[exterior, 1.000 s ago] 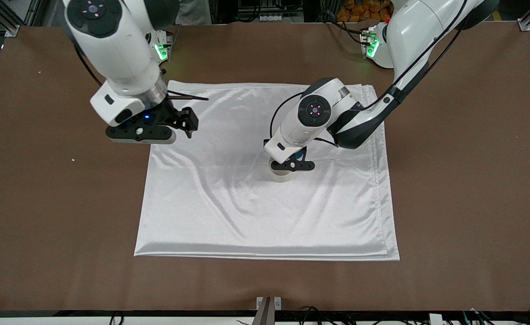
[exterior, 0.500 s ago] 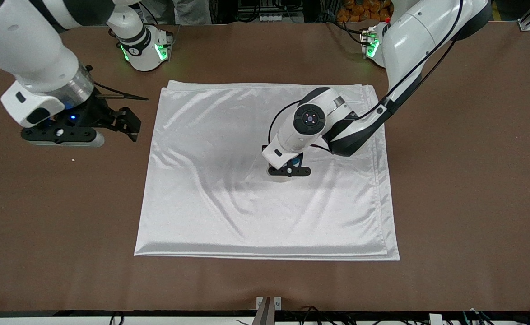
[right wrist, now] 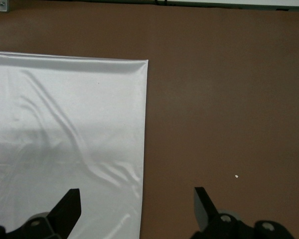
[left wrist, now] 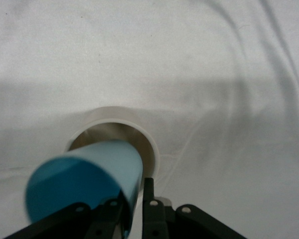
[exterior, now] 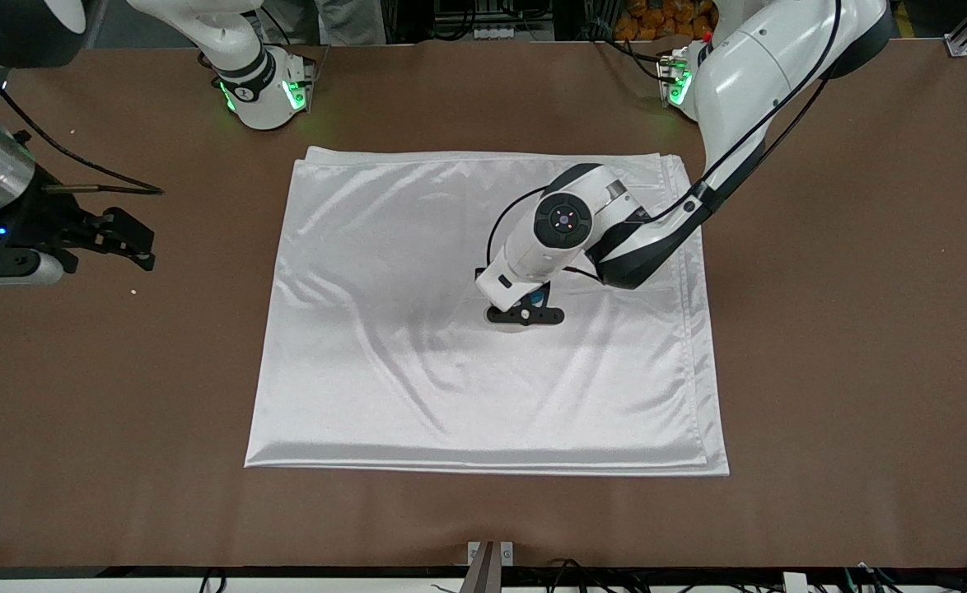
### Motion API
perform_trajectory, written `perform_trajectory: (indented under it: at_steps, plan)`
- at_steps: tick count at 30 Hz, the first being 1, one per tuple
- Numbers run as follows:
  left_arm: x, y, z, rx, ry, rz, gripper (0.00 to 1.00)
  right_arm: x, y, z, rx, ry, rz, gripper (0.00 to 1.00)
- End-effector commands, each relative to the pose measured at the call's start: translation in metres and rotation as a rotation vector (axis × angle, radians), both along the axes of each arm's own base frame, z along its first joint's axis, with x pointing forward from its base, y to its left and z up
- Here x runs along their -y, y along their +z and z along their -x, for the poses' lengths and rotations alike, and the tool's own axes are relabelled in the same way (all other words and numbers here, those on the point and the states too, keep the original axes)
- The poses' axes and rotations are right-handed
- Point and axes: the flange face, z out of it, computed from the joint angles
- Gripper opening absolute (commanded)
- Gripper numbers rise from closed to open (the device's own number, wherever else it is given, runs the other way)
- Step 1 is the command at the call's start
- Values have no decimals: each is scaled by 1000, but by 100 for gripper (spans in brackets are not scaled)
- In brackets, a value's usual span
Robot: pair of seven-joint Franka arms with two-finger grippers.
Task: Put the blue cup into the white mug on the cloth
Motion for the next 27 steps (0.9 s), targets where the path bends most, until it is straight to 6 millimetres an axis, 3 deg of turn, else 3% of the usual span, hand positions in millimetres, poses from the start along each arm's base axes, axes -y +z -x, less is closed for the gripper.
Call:
perform_trajectory:
  at_steps: [1,7,12,17,27]
  plan:
    - [0,20,-1,39,29,-17,49,18,-6,5,-20,7,-18,100]
    - [-8,36,1,41,25,-65,60,34,-21,2,-34,-13,-19,100]
    - [-21,77,8,77,10,-148,79,44,-39,-2,-31,-15,-21,100]
    - [-54,110,10,109,23,-270,98,39,-49,0,-6,-24,-91,100]
    - [-118,169,6,136,-35,-281,100,31,-18,22,63,-26,-95,100]
